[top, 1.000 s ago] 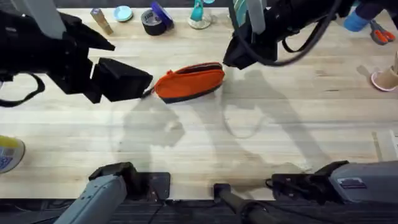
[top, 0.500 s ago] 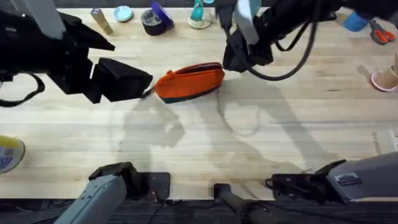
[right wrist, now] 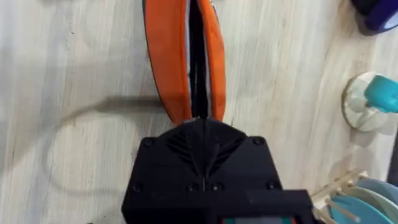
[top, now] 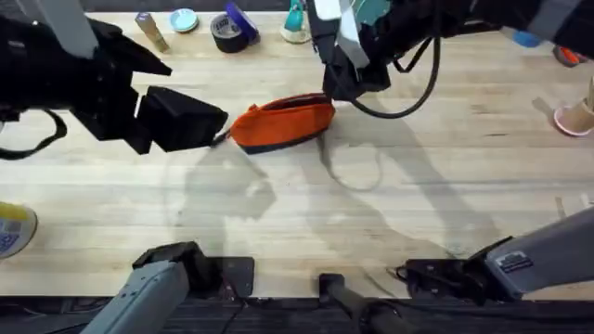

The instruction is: Unzip the bag, pick up the pens from the table one at a time and place them inside, then zip the bag closed.

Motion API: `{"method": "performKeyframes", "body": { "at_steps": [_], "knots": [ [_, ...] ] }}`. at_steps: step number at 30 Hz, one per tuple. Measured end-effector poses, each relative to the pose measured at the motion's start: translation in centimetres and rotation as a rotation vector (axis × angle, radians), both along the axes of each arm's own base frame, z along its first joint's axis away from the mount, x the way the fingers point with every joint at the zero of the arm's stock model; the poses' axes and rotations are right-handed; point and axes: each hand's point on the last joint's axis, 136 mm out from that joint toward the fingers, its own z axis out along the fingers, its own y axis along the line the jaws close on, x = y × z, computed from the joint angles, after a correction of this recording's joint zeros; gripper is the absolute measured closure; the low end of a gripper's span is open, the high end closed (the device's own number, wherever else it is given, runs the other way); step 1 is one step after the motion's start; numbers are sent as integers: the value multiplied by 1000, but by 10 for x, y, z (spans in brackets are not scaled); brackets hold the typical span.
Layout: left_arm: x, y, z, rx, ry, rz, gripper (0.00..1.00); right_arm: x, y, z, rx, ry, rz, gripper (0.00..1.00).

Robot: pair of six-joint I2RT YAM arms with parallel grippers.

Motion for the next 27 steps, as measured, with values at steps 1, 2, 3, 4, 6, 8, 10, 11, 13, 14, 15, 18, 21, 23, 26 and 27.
{"method": "performKeyframes", "body": {
  "at_steps": [1, 2, 3, 4, 6, 8, 10, 11, 13, 14, 15, 18, 21, 23, 26, 27],
  "knots": [
    [0, 0, 0, 0, 0, 0, 6, 0, 0, -3, -3, 6, 0, 973],
    [0, 0, 0, 0, 0, 0, 6, 1, 0, -6, -6, 14, 0, 973],
    [0, 0, 0, 0, 0, 0, 6, 1, 1, -10, -10, 22, 0, 973],
    [0, 0, 0, 0, 0, 0, 5, 1, 1, -13, -13, 28, 0, 973],
    [0, 0, 0, 0, 0, 0, 5, 2, 1, -18, -19, 39, 0, 973],
    [0, 0, 0, 0, 0, 0, 5, 2, 1, -20, -21, 45, 0, 973],
    [0, 0, 0, 0, 0, 0, 5, 2, 1, -22, -23, 50, 0, 973],
    [0, 0, 0, 0, 0, 0, 5, 2, 1, -24, -25, 53, 0, 973],
    [0, 0, 0, 0, 0, 0, 5, 2, 1, -29, -31, 66, 0, 973],
    [0, 0, 0, 0, 0, 0, 5, 2, 1, -33, -35, 74, 0, 973],
    [0, 0, 0, 0, 0, 0, 5, 2, 1, -37, -39, 83, 0, 973],
    [0, 0, 0, 0, 0, 0, 5, 3, 1, -49, -51, 110, 0, 973],
    [0, 0, 0, 0, 0, 0, 5, 3, 2, -57, -59, 126, 1, 973],
    [0, 0, 0, 0, 0, 0, 5, 3, 3, -61, -63, 134, 2, 973],
    [0, 0, 0, 0, 0, 0, 5, 3, 4, -66, -68, 144, 5, 974],
    [0, 0, 0, 0, 0, 0, 5, 3, 4, -67, -69, 146, 5, 973]
  ]
}}
